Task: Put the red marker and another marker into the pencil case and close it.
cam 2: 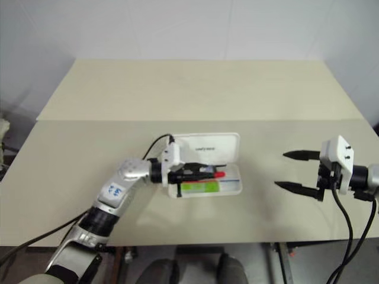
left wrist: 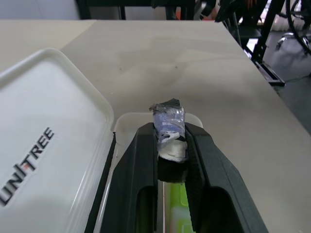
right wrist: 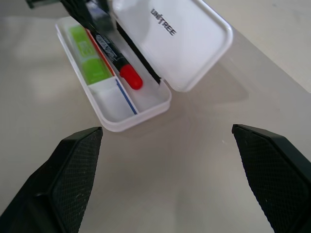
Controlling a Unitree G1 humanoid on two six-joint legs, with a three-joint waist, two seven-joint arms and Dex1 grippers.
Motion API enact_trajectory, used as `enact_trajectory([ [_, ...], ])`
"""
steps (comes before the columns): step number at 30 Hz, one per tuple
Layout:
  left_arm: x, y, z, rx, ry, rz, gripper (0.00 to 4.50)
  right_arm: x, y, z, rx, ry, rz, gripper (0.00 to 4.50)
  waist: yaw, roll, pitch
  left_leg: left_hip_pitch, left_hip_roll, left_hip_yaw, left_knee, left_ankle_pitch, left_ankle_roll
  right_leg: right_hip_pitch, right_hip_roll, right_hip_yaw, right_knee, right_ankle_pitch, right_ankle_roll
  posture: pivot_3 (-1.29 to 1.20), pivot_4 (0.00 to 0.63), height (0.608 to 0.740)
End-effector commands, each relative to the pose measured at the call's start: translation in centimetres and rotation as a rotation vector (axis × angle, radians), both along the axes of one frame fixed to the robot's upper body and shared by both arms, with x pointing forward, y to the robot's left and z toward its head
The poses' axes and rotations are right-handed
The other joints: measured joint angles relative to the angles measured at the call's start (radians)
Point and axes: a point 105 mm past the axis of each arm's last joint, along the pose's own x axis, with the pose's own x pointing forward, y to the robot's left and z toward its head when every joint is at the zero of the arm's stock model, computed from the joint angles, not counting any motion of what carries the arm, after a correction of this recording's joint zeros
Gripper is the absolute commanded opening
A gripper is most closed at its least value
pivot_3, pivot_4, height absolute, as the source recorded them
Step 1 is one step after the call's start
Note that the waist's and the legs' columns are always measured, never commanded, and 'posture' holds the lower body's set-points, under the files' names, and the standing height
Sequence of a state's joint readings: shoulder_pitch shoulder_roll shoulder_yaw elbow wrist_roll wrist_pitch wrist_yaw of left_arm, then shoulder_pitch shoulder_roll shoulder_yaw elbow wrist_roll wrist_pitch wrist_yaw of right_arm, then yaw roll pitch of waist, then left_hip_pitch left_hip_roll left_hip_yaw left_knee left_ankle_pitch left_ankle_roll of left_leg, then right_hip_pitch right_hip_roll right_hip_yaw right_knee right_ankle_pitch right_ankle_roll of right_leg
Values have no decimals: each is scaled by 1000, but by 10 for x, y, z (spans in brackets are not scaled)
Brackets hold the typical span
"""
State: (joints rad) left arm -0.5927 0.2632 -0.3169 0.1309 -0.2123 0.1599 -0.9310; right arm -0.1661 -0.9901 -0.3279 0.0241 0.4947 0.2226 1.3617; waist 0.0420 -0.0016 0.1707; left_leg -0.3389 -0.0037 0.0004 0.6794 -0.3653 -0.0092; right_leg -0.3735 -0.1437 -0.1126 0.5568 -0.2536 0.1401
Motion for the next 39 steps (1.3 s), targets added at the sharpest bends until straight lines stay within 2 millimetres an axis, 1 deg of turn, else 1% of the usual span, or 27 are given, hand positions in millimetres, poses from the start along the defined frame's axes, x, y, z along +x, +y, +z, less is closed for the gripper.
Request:
enact_trajectory([
  [1, -1, -17, 10, -16, -55, -40, 421, -3, 1, 15, -4, -49, -2, 4500, 5, 0, 0, 0, 0, 0, 0, 0, 0, 0, 0, 0, 0, 0, 0, 0, 150, 740],
  [10, -1, -42, 5, -7, -45, -85, 421, -5, 7, 15, 2, -32, 26, 4500, 11, 0, 0, -1, 0, 0, 1, 0, 0, 0, 0, 0, 0, 0, 0, 0, 150, 740],
  [14, -1, -47, 3, 2, -39, -105, 421, -7, 3, 15, -11, -25, 22, 4500, 11, 0, 0, -1, 0, 0, 1, 0, 0, 0, 0, 0, 0, 0, 0, 0, 150, 740],
  [17, -2, -55, 1, 7, -31, -125, 421, -7, 0, 16, -17, -26, 15, 4500, 12, 0, 0, -2, 0, 0, 1, 0, 0, 0, 0, 0, 0, 0, 0, 0, 150, 740],
  [24, -6, -64, -8, 38, -17, -165, 421, -8, 2, 16, -14, -33, 10, 4500, 11, 0, 0, -2, 0, 0, 1, 0, 1, 0, 0, 0, 0, 0, 1, 0, 150, 740],
  [29, -7, -60, -18, 86, -2, -173, 421, -9, 3, 15, -8, -38, 4, 4500, 11, 0, 0, -2, 0, 0, 1, 0, 1, 0, 0, 0, -1, 0, 1, 0, 150, 740],
  [31, -6, -57, -22, 98, 15, -161, 1122, -9, 3, 14, -7, -38, 2, 4500, 11, 0, 0, -2, 0, 0, 1, 0, 1, 0, 0, 0, 0, 0, 1, 0, 150, 740],
  [33, -4, -55, -25, 111, 10, -152, 1692, -9, 3, 14, -5, -40, 2, 4500, 11, 0, 0, -2, 0, 0, 1, 0, 1, 0, 0, 0, 0, 0, 1, 0, 150, 740],
  [36, 0, -54, -25, 110, 2, -124, 2608, -7, 4, 14, 0, -46, 2, 4500, 11, 0, 0, -2, 0, 0, 1, 0, 1, 0, 0, 0, 0, 0, 1, 0, 150, 740],
  [39, 2, -54, -25, 112, -13, -114, 3621, -6, 6, 13, 3, -48, 4, 4500, 11, 0, 0, -2, 0, 0, 1, 0, 1, 0, 0, 0, 0, 0, 1, 0, 150, 740],
])
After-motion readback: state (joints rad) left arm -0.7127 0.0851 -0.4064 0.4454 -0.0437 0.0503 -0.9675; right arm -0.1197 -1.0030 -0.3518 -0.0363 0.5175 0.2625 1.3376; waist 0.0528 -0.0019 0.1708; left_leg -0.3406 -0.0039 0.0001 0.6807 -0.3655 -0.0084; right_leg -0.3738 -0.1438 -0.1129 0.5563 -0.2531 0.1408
